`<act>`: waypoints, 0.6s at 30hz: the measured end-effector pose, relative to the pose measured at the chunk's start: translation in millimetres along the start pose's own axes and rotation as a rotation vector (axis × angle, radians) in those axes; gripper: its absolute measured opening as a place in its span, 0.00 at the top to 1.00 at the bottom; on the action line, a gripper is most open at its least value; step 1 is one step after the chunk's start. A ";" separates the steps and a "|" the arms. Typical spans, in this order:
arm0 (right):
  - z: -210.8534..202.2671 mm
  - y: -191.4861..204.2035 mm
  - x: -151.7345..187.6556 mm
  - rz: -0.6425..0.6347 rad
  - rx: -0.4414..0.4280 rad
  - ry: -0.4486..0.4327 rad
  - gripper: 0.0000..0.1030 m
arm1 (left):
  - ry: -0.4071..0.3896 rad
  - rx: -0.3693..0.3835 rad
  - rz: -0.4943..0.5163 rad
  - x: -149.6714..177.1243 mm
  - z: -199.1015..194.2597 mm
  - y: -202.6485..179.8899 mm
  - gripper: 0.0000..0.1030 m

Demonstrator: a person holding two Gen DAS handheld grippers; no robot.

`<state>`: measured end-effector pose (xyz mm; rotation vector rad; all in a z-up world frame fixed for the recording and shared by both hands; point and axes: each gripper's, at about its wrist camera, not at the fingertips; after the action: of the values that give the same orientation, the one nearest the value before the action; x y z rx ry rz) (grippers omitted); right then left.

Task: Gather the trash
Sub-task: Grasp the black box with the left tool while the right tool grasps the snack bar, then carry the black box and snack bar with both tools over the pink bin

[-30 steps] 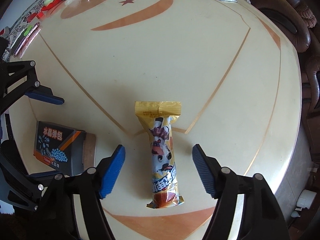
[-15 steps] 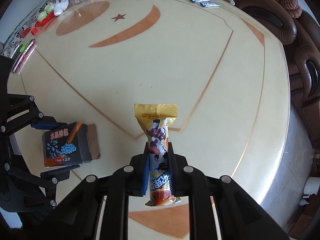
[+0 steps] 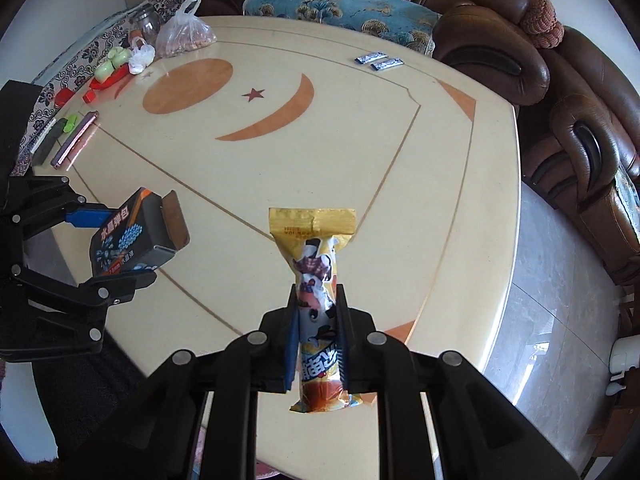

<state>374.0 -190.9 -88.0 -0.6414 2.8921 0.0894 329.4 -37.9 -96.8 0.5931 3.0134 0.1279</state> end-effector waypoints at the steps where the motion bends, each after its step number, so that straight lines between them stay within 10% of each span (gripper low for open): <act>1: -8.1 4.4 7.1 -0.001 -0.001 -0.015 0.85 | -0.019 -0.011 -0.007 6.6 -6.1 -2.3 0.45; 18: -77.5 71.9 127.9 -0.041 0.007 -0.107 0.85 | -0.133 0.000 0.005 102.0 -52.4 -52.1 0.45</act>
<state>217.2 -186.3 -34.2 -0.6725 2.7740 0.1053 211.3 -50.7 -54.7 0.5841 2.8844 0.0845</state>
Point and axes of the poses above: each gripper's, at about its wrist camera, not at the fingertips, and z roughly the way its jaws point, y to its left, x to its underside, and after that the axes turned 15 degrees about y, right-handed
